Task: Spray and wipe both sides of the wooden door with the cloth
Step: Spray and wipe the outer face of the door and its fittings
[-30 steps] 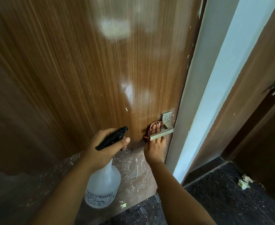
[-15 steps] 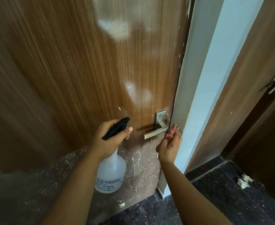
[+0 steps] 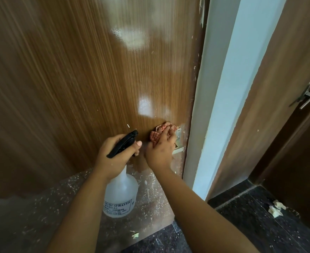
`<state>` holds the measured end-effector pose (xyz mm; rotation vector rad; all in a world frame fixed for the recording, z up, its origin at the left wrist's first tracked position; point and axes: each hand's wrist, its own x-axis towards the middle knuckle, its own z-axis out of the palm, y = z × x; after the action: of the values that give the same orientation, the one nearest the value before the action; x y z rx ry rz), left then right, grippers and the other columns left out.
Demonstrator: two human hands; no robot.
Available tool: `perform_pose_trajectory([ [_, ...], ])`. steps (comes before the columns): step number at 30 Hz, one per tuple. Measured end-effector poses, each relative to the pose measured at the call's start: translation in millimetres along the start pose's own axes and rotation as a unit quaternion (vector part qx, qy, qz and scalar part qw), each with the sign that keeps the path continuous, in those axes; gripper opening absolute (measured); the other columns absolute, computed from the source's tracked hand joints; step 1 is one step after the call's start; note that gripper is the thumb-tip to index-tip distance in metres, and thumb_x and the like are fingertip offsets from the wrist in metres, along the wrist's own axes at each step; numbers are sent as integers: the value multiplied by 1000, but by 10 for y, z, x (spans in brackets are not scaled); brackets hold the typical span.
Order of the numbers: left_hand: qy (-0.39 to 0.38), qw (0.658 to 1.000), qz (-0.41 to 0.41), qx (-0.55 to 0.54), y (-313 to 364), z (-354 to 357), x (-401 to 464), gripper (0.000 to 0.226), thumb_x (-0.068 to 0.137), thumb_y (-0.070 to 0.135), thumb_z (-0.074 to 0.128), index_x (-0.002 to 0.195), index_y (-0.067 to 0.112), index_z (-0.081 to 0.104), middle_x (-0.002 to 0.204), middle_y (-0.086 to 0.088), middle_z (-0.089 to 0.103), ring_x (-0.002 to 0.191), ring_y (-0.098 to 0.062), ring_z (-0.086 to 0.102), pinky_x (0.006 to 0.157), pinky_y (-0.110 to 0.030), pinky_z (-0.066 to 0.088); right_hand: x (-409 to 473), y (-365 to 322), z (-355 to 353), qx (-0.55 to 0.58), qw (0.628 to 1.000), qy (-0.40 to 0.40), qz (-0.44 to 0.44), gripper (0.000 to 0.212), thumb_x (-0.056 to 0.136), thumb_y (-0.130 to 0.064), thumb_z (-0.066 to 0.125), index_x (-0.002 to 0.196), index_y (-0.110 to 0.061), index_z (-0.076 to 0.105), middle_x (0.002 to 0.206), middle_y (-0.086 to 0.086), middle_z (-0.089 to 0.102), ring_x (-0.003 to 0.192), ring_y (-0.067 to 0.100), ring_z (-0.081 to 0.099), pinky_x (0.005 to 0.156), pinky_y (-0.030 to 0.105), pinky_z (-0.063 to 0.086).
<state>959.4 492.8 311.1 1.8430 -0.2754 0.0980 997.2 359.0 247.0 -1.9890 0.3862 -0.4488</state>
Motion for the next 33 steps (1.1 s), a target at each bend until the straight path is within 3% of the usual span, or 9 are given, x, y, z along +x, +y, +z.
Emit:
perform_pose_trajectory([
  [6, 14, 1000, 8, -5, 62, -56, 6, 24, 78, 43, 73, 75, 19, 73, 76, -8, 73, 83, -26, 72, 89, -58, 55, -20, -168, 284, 174, 946, -99, 256, 72, 82, -35, 51, 148, -16, 31, 135, 12, 37, 107, 36, 56, 95, 52, 51],
  [8, 8, 1000, 14, -2, 84, -77, 6, 27, 76, 47, 73, 75, 20, 73, 76, -7, 73, 84, -24, 72, 91, -57, 55, -1, -217, 323, 222, 934, -60, 273, 67, 83, -31, 50, 146, -18, 33, 137, 9, 35, 100, 31, 56, 91, 49, 53],
  [12, 10, 1000, 10, -6, 81, -161, -5, 24, 78, 43, 73, 76, 19, 73, 77, -7, 73, 86, -27, 71, 89, -60, 54, 234, -276, 158, 262, 919, 37, 292, 59, 93, -20, 50, 149, -10, 33, 143, 14, 25, 115, 34, 49, 102, 45, 46],
  [16, 7, 1000, 9, -6, 76, -205, 35, 19, 80, 40, 73, 75, 21, 74, 76, -6, 73, 86, -23, 72, 91, -56, 55, 12, -212, -16, 235, 963, 15, 131, 65, 93, -17, 55, 153, -18, 30, 144, 4, 30, 128, 25, 42, 108, 42, 42],
  [20, 12, 1000, 12, 9, 35, -204, 146, 14, 88, 27, 75, 83, 14, 74, 78, -7, 73, 84, -21, 72, 93, -56, 55, 206, 74, -436, 257, 962, 85, -24, 53, 80, -25, 62, 132, -17, 57, 123, 1, 53, 109, 16, 57, 96, 47, 53],
  [23, -2, 999, 21, 28, 20, -170, 199, 19, 84, 35, 74, 80, 16, 73, 78, -5, 73, 84, -21, 72, 93, -56, 55, 551, 442, -905, 125, 972, 132, -150, 44, 79, -16, 61, 122, -8, 64, 115, 3, 59, 105, 19, 60, 94, 44, 52],
  [26, -8, 999, 19, 29, 11, -113, 220, 21, 80, 40, 72, 78, 19, 72, 78, -5, 73, 85, -21, 72, 93, -56, 55, 753, 712, -1056, -18, 952, 105, -288, 49, 84, -2, 58, 133, -4, 59, 132, 11, 56, 119, 25, 54, 106, 36, 44],
  [30, -15, 999, 21, 19, 5, -22, 216, 22, 81, 39, 72, 77, 18, 72, 77, -6, 73, 86, -22, 72, 93, -56, 54, 844, 1053, -689, -93, 956, 9, -278, 56, 97, -13, 47, 152, -17, 38, 155, 13, 33, 136, 36, 39, 115, 47, 34],
  [33, -21, 999, 19, 21, 4, 13, 191, 32, 77, 48, 72, 76, 16, 72, 77, -6, 73, 86, -23, 72, 93, -57, 54, 708, 1348, -561, -77, 968, -18, -237, 61, 101, -6, 43, 155, -31, 28, 160, -2, 26, 144, 17, 30, 121, 37, 23],
])
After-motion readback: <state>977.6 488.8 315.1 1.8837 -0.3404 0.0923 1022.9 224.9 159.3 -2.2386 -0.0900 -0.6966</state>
